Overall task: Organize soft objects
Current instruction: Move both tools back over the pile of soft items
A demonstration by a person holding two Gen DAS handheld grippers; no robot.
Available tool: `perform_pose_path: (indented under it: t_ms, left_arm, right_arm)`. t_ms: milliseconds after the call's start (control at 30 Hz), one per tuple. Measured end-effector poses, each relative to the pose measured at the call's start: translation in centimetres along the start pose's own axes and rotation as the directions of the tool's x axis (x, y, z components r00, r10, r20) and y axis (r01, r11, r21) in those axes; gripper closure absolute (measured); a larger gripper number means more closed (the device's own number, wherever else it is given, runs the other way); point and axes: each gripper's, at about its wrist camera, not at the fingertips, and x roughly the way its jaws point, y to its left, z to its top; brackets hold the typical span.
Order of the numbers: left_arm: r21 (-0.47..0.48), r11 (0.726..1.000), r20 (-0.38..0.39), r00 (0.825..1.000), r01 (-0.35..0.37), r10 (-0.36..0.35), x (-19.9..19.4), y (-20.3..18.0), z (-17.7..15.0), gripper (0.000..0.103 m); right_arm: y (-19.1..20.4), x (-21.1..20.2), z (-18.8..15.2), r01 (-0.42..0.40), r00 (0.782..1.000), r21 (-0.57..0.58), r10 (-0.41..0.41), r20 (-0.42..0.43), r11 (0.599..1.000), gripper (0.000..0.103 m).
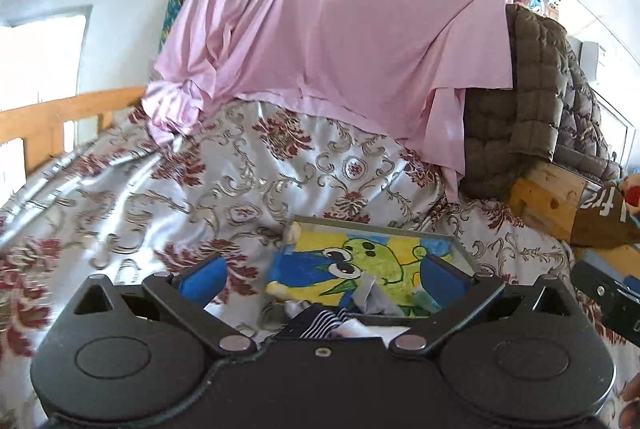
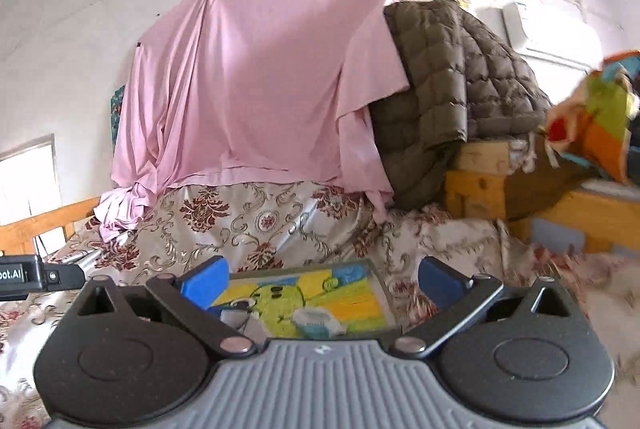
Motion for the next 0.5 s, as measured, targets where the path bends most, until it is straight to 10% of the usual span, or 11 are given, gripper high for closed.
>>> perform_pose_path:
  t_ms: [500]
  left_arm:
    - [0.058,0.998,0.04,0.999,-0.029,0.027,-8.3,0.4,-2.2,0.001]
  right_arm:
    - [1.3,-8.2,-3.3,0.072,0.994,0.038,-0.069,-0.089,0.997,0.0]
